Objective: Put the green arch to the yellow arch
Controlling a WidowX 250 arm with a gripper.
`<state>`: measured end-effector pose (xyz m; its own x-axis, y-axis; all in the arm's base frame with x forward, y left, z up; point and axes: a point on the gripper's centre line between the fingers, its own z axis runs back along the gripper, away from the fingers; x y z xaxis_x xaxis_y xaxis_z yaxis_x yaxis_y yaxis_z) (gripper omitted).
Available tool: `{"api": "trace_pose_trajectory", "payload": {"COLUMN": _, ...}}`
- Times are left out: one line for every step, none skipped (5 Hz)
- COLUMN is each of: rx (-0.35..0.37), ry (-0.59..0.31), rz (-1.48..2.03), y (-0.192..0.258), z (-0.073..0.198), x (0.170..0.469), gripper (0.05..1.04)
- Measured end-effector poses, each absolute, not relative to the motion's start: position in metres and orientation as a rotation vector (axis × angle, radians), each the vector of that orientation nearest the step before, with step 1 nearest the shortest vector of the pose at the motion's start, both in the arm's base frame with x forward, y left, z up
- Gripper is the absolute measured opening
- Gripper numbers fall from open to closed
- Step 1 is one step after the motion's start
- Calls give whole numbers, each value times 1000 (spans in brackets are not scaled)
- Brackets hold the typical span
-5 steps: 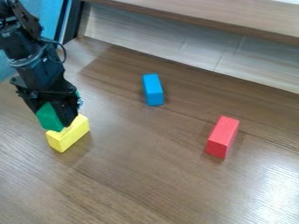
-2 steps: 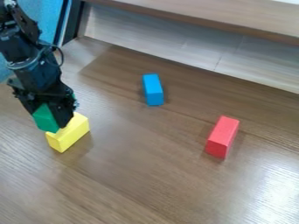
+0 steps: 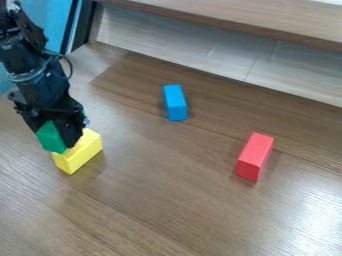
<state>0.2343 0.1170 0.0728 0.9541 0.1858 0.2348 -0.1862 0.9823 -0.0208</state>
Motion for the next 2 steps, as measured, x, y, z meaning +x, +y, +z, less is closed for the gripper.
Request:
{"api": "trace_pose_trajectory", "payload": {"rx": 9, "ry": -236, "rz": 197, "y": 119, "z": 69, "x": 235, "gripper": 598}}
{"api": "trace_pose_trajectory", "payload": {"rx": 9, "ry": -230, "rz": 200, "y": 119, "z": 67, "x": 236, "gripper": 598}}
